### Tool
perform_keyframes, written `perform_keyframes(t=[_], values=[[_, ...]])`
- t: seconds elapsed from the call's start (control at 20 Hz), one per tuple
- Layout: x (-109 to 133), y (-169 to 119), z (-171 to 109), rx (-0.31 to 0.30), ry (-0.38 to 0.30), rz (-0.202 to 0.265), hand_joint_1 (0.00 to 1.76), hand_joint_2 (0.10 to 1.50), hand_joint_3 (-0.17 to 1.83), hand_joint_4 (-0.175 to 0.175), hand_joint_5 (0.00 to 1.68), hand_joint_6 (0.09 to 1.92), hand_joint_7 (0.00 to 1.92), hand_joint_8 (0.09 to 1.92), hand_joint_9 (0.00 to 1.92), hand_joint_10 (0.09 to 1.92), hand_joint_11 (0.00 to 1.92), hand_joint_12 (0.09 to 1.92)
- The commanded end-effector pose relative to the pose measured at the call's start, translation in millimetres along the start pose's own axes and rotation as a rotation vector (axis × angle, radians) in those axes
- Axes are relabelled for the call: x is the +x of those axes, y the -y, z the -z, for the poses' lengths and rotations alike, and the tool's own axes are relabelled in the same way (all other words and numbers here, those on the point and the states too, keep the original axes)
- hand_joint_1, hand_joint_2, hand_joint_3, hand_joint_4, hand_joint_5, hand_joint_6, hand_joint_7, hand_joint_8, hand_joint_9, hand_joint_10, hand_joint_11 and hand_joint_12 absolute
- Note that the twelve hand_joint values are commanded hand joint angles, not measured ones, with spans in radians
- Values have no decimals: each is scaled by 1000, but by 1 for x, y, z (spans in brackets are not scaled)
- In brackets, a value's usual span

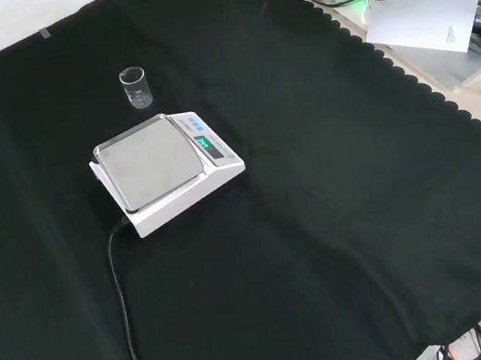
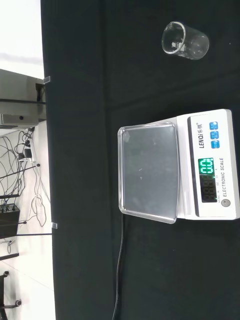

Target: Pick up the beaker.

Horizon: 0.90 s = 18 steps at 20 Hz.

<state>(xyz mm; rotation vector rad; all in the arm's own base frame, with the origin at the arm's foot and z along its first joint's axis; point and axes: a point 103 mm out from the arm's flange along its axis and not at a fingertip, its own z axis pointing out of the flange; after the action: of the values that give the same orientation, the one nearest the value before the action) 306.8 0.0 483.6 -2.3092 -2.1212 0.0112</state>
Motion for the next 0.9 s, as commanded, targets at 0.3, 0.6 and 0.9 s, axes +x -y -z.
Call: perform_keyframes(t=[0.3,0.6,0.9], values=[[-11,-32,-23,38,15,-10,433,1112,-167,19,183,87,128,625,190,804,3,1459],[-24,-59,-51,84,-8,-7,435,1114,-170,19,187,87,128,627,188,810,0,1461],[-52,-95,-96,154,-65,-37,440,1115,-172,17,193,87,131,629,190,812,0,1461]])
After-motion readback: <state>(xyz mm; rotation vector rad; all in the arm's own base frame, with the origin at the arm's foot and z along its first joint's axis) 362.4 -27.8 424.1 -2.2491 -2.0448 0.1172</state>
